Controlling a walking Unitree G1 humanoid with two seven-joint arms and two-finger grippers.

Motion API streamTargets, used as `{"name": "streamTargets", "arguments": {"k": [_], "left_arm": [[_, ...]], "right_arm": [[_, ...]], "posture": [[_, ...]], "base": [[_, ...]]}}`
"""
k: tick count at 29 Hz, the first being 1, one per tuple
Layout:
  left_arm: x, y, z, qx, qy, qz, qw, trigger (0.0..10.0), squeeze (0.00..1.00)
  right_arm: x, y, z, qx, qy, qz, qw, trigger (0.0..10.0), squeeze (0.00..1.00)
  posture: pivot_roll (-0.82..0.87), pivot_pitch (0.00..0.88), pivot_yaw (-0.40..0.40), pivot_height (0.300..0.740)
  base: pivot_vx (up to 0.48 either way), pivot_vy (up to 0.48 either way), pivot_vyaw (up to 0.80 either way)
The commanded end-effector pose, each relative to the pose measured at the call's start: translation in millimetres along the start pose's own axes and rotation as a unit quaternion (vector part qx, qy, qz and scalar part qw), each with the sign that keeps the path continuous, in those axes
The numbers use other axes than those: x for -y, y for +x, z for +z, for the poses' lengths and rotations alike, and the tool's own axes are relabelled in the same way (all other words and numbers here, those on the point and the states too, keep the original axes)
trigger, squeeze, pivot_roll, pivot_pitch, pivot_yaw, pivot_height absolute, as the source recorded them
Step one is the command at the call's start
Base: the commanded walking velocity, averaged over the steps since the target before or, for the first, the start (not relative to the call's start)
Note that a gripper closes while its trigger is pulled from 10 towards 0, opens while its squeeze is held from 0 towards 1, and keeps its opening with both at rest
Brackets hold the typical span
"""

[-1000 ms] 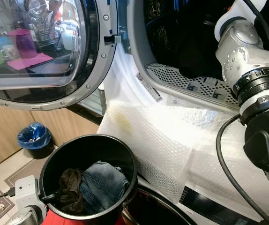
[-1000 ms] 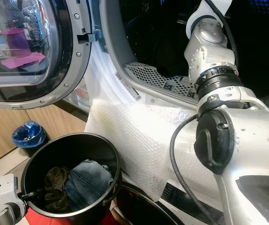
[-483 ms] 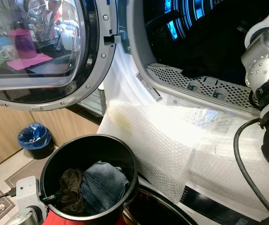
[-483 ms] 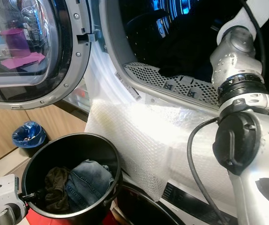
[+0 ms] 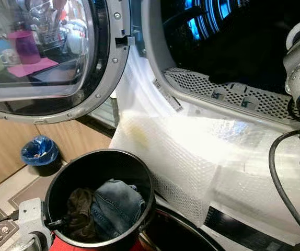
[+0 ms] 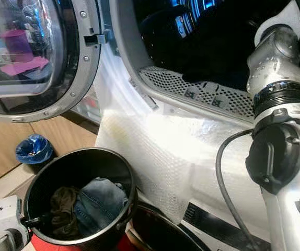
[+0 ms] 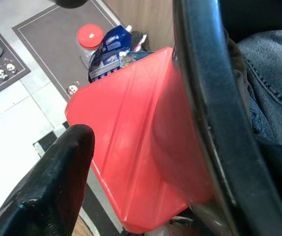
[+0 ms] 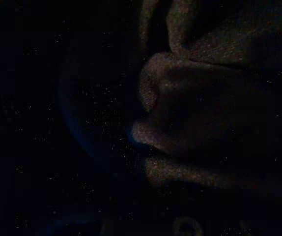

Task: Clothes washing

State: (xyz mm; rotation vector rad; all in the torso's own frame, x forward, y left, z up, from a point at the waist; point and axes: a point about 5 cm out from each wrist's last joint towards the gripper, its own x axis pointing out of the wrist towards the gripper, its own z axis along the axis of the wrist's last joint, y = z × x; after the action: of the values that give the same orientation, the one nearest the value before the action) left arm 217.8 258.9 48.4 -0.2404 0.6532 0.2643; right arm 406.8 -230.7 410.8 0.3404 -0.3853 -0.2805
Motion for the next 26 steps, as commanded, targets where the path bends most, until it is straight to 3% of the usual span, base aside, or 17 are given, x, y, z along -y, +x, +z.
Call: {"name": "streamTargets", "arguments": {"k": [1, 7, 10, 11, 13, 26], "left_arm": [[-0.4, 0.8, -16.7, -0.041, 0.005, 0.001, 0.999, 10.0, 0.00], [3.9, 1.9, -18.4, -0.043, 0.006, -0.005, 0.999, 10.0, 0.00], [6.2, 3.1, -19.4, -0.045, 0.006, -0.008, 0.999, 10.0, 0.00], [7.1, 3.7, -19.8, -0.046, 0.006, -0.009, 0.999, 10.0, 0.00], [7.3, 3.9, -19.9, -0.046, 0.006, -0.009, 0.999, 10.0, 0.00], [7.3, 3.9, -19.9, -0.046, 0.006, -0.009, 0.999, 10.0, 0.00]], "right_arm": [[-4.4, 0.2, 12.4, 0.028, -0.006, 0.015, 0.999, 10.0, 0.00], [-28.3, -5.5, 34.3, 0.127, -0.123, 0.093, 0.980, 10.0, 0.00], [-31.2, -9.1, 39.8, 0.170, -0.202, 0.102, 0.959, 10.0, 0.00], [-28.6, -10.6, 37.6, 0.184, -0.267, 0.099, 0.941, 10.0, 0.00], [-27.8, -11.3, 36.5, 0.188, -0.290, 0.098, 0.933, 10.0, 0.00], [-27.8, -11.3, 36.5, 0.188, -0.290, 0.098, 0.933, 10.0, 0.00]], "posture": [[0.11, 0.077, 0.036, 0.740], [0.08, 0.083, 0.043, 0.740], [0.07, 0.083, 0.040, 0.740], [0.07, 0.083, 0.040, 0.740], [0.07, 0.083, 0.040, 0.740], [0.07, 0.083, 0.040, 0.740]], "base": [[0.000, 0.000, 0.00], [0.000, 0.000, 0.00], [0.000, 0.000, 0.00], [0.000, 0.000, 0.00], [0.000, 0.000, 0.00], [0.000, 0.000, 0.00]]}}
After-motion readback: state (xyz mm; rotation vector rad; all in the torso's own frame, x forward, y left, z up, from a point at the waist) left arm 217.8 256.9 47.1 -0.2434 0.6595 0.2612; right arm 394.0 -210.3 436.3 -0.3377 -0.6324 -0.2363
